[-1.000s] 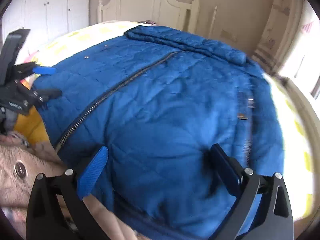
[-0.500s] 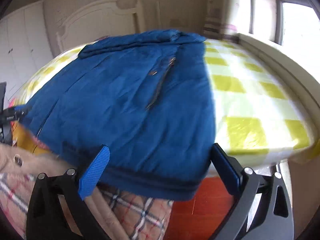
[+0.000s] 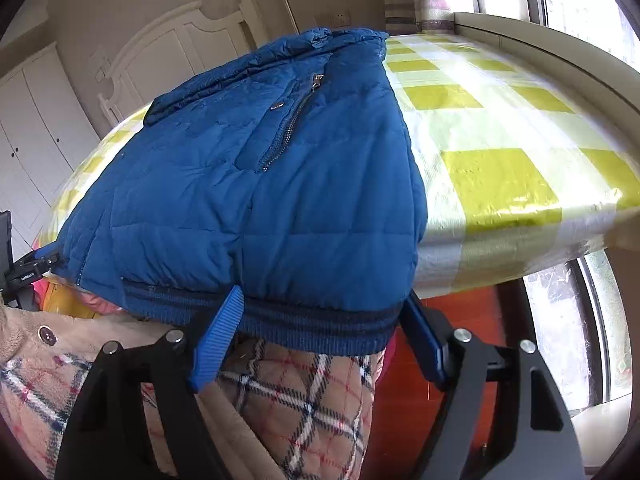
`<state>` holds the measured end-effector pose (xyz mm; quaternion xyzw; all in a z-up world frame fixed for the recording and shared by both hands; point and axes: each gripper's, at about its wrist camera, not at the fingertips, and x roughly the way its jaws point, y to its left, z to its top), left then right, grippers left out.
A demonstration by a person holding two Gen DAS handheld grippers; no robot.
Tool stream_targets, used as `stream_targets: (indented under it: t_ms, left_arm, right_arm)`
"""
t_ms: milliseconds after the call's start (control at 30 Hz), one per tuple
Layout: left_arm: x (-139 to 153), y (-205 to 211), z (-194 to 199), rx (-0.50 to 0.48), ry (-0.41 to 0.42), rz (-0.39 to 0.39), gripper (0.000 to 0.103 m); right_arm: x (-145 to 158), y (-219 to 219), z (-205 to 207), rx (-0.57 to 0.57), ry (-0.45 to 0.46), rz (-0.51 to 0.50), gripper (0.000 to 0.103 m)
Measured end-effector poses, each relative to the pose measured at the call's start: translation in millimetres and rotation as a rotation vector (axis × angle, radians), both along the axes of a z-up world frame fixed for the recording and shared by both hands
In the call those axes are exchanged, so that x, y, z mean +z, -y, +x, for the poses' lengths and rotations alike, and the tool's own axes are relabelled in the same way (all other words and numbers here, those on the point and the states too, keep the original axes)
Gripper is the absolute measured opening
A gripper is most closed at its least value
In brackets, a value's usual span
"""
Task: Fold large clothes
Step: 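Grasp the ribbed jacket hem with the right tool while the left tool grasps it too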
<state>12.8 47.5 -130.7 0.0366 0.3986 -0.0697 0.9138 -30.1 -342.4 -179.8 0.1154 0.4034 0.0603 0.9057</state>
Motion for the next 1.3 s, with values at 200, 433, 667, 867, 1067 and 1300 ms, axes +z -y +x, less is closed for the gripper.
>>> stream_targets:
  t_ms: [200,433,667,867,1067,1300]
  left_arm:
    - [18,6,-18,-0.035,0.06,-0.01,0.035]
    - [13,5,-9,0.01,0.066,0.005,0.068]
    - [1,5,-4,0.002,0.038,-0.039,0.09]
    - [1,7,-4,0.001,0.038,-0.031,0.09]
    - [1,8,-2,0.0,0.043,-0.031,0.092]
    - [4,17,-1,-0.045,0.067,-0.015,0.076]
  right_arm:
    - [32,-35,-25,0.069,0.11,-0.199,0.009]
    - [33,-22,-6,0.039,0.148,-0.068,0.021]
    - [34,-11,-16,0.041,0.088,-0.027,0.034]
    - [32,-8,-26,-0.008,0.029,-0.106,0.063]
    - [30,5,-22,-0.034,0.078,-0.011,0.061]
    - [25,-16,-16,-0.049,0.144,-0.125,0.057]
